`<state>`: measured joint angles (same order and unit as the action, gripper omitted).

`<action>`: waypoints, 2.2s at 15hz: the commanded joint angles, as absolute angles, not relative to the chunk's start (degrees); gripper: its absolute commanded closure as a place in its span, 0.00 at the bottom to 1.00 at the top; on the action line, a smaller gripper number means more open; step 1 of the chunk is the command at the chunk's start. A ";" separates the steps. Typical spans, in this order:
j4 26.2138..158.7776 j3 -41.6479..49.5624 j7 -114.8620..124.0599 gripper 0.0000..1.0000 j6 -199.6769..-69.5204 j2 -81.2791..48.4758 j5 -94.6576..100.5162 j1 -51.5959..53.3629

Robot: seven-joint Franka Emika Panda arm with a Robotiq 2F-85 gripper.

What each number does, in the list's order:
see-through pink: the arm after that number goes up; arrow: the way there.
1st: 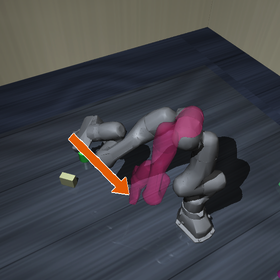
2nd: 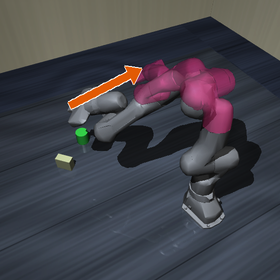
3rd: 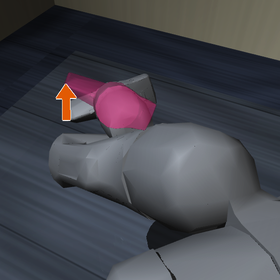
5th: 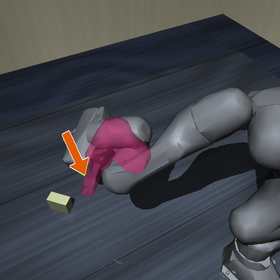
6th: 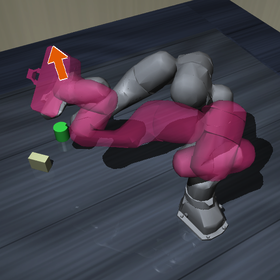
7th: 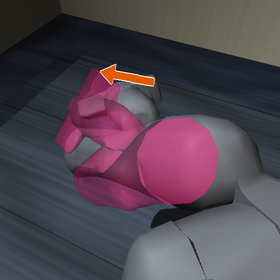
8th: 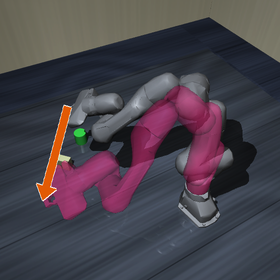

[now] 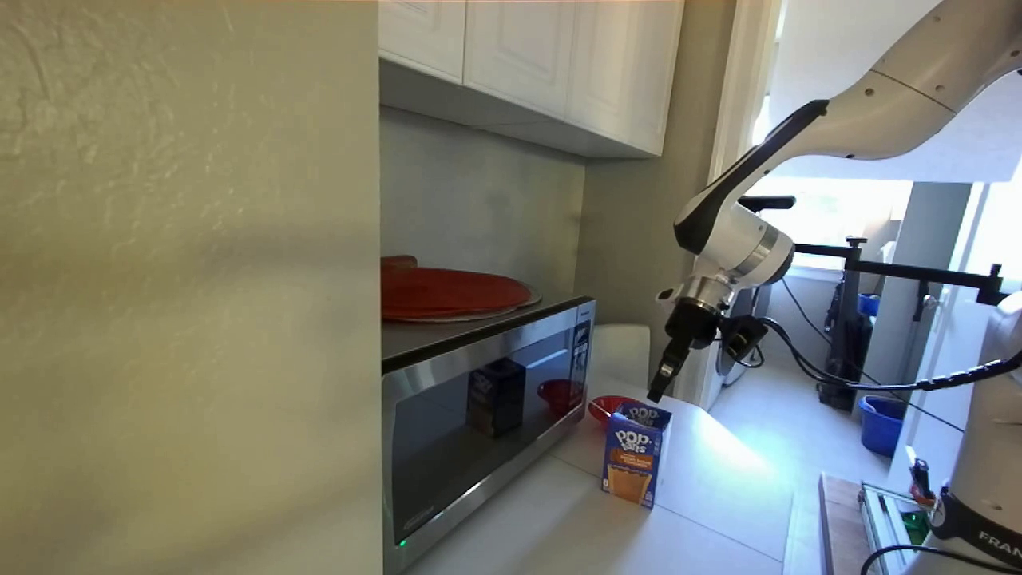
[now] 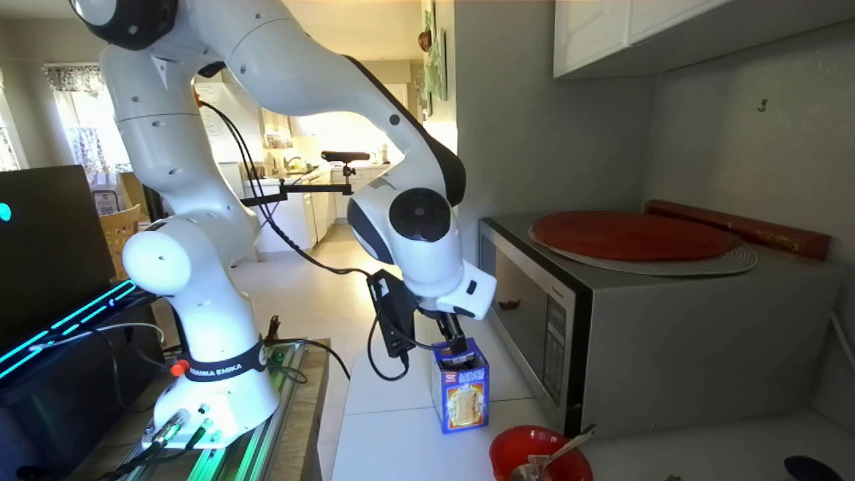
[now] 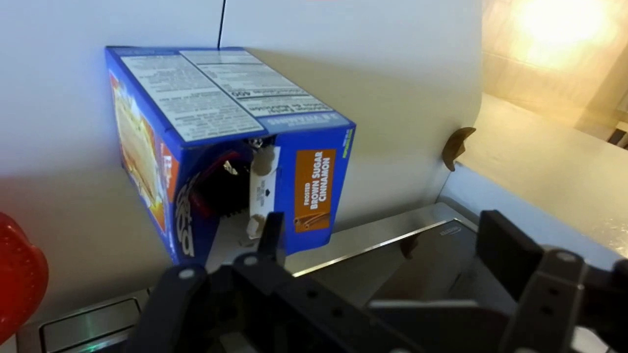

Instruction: Open the blue box.

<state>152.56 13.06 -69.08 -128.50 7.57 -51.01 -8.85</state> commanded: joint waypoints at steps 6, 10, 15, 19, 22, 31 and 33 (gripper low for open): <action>152.85 10.09 -79.59 0.00 -137.68 1.59 -61.96 -7.35; 152.52 8.47 -81.24 0.00 -139.55 -0.48 -64.61 -7.02; 151.99 7.54 -81.75 0.00 -140.93 -2.07 -65.57 -6.98; 151.52 7.55 -80.82 0.24 -141.21 -2.67 -64.97 -7.06; 151.39 7.54 -80.51 0.42 -141.58 -2.63 -64.72 -7.06; 152.01 7.62 -80.60 0.00 -141.93 -0.69 -63.39 -7.22; 152.56 7.43 -80.37 0.00 -144.22 0.05 -62.55 -7.03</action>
